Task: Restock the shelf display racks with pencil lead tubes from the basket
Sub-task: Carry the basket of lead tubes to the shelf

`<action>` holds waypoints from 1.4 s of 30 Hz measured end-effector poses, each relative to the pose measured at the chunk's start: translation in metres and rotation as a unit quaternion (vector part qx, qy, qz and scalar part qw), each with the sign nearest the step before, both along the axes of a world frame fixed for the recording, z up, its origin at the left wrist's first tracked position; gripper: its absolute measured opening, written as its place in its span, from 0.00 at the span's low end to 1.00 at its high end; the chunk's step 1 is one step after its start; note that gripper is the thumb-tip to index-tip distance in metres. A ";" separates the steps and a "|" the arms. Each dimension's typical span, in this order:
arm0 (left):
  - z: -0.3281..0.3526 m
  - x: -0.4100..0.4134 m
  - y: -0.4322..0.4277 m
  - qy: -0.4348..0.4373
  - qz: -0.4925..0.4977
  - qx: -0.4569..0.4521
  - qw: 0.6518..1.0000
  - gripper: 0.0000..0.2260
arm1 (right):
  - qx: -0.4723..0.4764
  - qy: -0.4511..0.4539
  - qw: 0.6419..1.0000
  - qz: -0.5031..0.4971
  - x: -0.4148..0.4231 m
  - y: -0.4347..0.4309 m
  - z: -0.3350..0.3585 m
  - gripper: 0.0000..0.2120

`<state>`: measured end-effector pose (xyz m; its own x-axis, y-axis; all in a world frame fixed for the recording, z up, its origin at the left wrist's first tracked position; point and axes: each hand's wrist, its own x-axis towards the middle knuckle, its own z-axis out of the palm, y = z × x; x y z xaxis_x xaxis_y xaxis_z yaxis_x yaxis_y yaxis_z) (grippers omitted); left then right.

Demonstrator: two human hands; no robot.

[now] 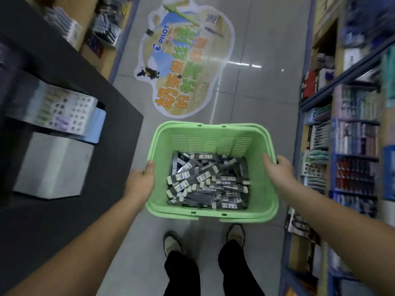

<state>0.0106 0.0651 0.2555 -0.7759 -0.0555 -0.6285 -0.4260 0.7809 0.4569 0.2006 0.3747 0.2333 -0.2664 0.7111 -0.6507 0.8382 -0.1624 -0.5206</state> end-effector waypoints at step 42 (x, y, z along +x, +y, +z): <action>0.280 -0.435 0.260 0.188 -0.142 0.007 0.972 0.19 | 0.089 0.078 0.988 0.099 -0.413 0.275 0.326 0.09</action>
<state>-0.4242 0.3248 0.5360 -0.9334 0.2008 -0.2973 0.0049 0.8357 0.5491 -0.2127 0.6496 0.5593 -0.4996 0.7343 -0.4595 0.7515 0.1036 -0.6516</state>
